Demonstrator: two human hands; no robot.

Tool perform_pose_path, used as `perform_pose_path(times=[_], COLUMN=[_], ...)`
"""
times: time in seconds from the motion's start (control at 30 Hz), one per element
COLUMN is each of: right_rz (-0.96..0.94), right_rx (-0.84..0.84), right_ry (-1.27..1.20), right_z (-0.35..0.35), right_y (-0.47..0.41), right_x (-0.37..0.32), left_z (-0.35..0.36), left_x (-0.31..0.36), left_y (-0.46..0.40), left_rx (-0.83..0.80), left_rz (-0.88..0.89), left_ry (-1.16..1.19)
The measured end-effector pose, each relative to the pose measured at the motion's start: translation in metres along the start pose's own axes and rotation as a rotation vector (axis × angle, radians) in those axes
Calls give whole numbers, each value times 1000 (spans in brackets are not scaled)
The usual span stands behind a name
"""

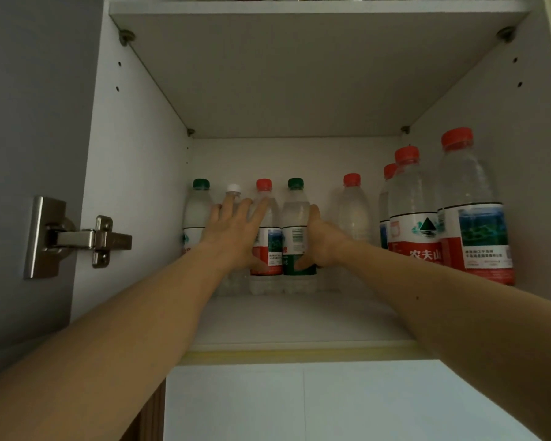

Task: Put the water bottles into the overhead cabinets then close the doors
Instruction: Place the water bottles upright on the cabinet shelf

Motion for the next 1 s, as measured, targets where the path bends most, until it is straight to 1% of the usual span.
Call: perform_pose_path(times=[0.17,0.27,0.4,0.47,0.57,0.63,0.7,0.77,0.83,0.93,1.0], right_rz=[-11,-30,-126,-186,-269,-303,-291,-236,-122,84,150], right_rx=[-2,61,198,305,557,724,871,956,928,766,666], right_ry=[34,75,37,7,1,-8,22,63,65,-43,-155], right_z=[0,-8,-30,-44,-68,-84,-99,-111,-116,-108,-97], right_y=[10,18,46,71,123,162,197,217,219,211,205], right_x=[-6,-10,-20,-24,-17,-4,15,36,58,91,105], left_z=[-2,-5,-12,-19,-38,-57,-76,-89,-96,-98,-93], left_x=[-2,-4,-2,-4,-2,14,43,76,107,149,170], left_y=[1,0,6,8,8,9,11,14,13,6,2], left_rx=[38,53,75,62,55,72,76,54,30,-28,-93], left_rz=[8,13,2,-77,-220,-210,-140,-79,-44,-28,-46], left_ry=[10,47,138,274,599,779,903,989,1066,1172,1246])
Point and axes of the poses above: each hand's wrist, its own y-axis away from the middle knuckle, its own z-axis out of the palm, x = y × z, the point moved 8 cm from there along -y, towards the middle knuckle, and after that the axes turned 10 degrees about y, right-handed, at the moved point
